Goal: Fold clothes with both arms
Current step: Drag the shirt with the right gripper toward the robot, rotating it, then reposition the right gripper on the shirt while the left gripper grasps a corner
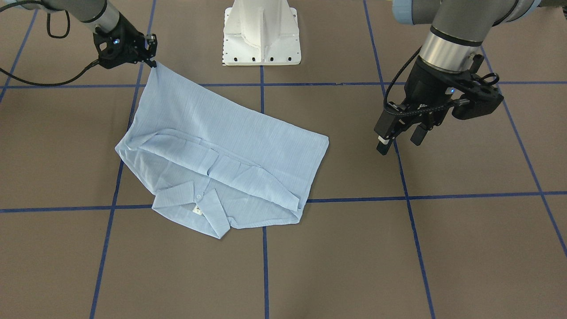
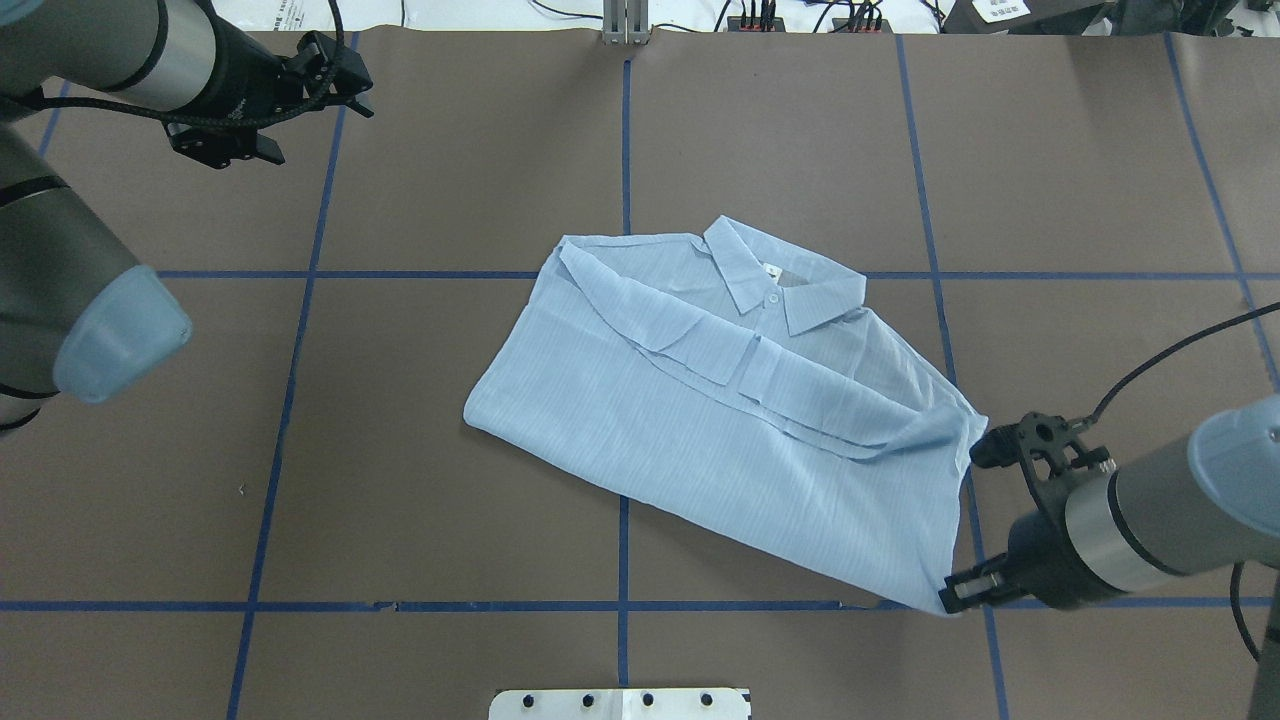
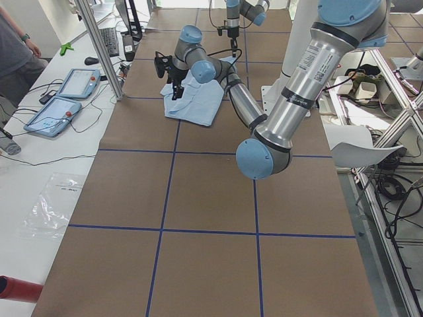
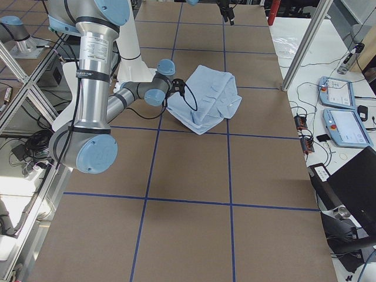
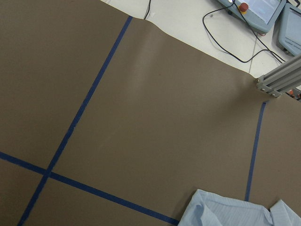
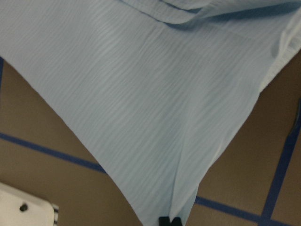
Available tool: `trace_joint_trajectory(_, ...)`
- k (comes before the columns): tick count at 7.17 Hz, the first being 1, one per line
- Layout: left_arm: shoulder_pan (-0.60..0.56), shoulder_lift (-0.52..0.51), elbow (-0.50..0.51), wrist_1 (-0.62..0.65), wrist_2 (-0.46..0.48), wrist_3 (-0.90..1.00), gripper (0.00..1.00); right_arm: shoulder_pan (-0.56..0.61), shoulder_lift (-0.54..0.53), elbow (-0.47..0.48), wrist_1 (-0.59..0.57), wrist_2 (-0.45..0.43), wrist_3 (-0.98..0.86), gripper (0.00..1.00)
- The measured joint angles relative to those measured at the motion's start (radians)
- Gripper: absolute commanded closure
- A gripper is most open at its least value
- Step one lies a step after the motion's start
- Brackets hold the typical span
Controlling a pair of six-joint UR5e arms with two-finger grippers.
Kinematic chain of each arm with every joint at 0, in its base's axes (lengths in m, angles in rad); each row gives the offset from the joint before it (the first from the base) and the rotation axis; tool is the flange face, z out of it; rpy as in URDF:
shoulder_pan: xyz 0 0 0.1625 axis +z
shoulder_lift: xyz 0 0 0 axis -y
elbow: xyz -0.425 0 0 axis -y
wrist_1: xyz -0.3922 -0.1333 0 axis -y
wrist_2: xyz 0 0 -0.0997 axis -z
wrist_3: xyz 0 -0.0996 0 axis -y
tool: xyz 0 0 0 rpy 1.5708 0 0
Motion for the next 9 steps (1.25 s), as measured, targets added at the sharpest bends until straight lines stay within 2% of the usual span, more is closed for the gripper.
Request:
trace_joint_trajectory(1, 0.003, 0.0, -0.011, 0.0, 0.0, 0.0, 0.0, -0.076, -0.025, 0.028, 0.0, -0.002, 0.001, 0.01)
trace_joint_trajectory(3, 0.012, 0.001, -0.03, 0.001, -0.002, 0.0, 0.0, -0.172, -0.032, 0.038, 0.001, -0.009, 0.002, 0.0)
trace_joint_trajectory(4, 0.025, 0.004, -0.033, 0.001, -0.005, 0.0, 0.0, -0.173, -0.005, 0.038, 0.002, -0.018, 0.003, 0.0)
trace_joint_trajectory(7, 0.185, 0.023, -0.033, 0.005, 0.007, -0.084, 0.01, -0.02, 0.149, 0.035, 0.002, -0.119, 0.003, 0.0)
trace_joint_trajectory(9, 0.376, 0.031, -0.009, 0.006, 0.105, -0.245, 0.04, 0.143, 0.174, 0.032, 0.002, -0.14, 0.002, 0.0)
